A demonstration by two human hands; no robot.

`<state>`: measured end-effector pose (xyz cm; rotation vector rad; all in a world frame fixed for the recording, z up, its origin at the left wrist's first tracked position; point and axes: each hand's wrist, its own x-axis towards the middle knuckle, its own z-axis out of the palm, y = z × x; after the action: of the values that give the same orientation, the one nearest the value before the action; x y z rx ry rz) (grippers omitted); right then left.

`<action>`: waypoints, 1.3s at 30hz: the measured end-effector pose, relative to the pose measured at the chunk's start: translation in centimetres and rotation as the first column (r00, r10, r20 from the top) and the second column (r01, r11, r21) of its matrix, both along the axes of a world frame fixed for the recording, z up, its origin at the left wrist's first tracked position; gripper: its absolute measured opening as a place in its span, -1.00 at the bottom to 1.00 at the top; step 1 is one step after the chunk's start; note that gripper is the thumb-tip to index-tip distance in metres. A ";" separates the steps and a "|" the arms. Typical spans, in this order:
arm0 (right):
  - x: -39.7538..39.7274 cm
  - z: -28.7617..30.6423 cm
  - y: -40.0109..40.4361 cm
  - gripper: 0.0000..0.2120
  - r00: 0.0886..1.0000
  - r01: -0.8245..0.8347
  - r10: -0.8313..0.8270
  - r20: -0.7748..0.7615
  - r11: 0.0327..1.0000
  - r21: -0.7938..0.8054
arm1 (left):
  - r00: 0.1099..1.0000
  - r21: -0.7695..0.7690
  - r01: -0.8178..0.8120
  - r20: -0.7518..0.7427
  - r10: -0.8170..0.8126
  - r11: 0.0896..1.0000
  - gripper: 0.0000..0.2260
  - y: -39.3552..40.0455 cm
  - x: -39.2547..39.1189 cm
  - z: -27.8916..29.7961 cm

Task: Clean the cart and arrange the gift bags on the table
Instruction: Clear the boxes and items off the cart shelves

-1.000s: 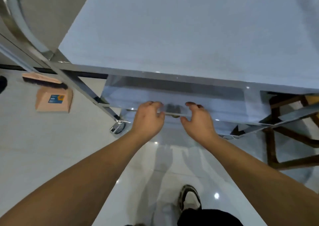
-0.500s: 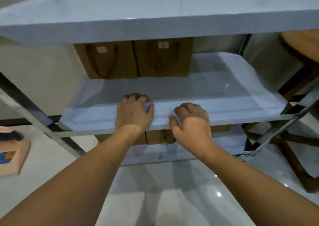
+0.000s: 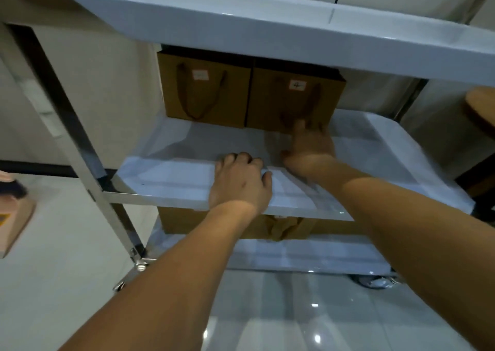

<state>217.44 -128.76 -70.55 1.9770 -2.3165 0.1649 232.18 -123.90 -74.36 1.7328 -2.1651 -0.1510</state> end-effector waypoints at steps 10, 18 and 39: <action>-0.5 0.3 1.4 -0.37 0.977 -0.210 0.205 -0.053 0.969 -0.130 | 0.999 0.045 -0.006 -0.032 0.008 0.999 -0.64 0.4 0.0 0.4; 0.2 -1.5 0.5 -0.64 0.919 0.034 0.000 0.394 0.996 -0.079 | 0.998 -0.004 0.010 -0.067 -0.010 1.000 -0.65 -0.1 0.1 0.2; -2.5 2.5 11.3 -0.58 0.953 -0.169 0.180 0.243 0.983 -0.066 | -0.127 0.569 -0.107 -0.821 0.556 0.816 -0.59 0.2 -5.9 3.2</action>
<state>214.91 -117.43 -68.06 2.2533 -2.2473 0.5010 226.24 -123.69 -71.20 1.3667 -0.4619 -1.2710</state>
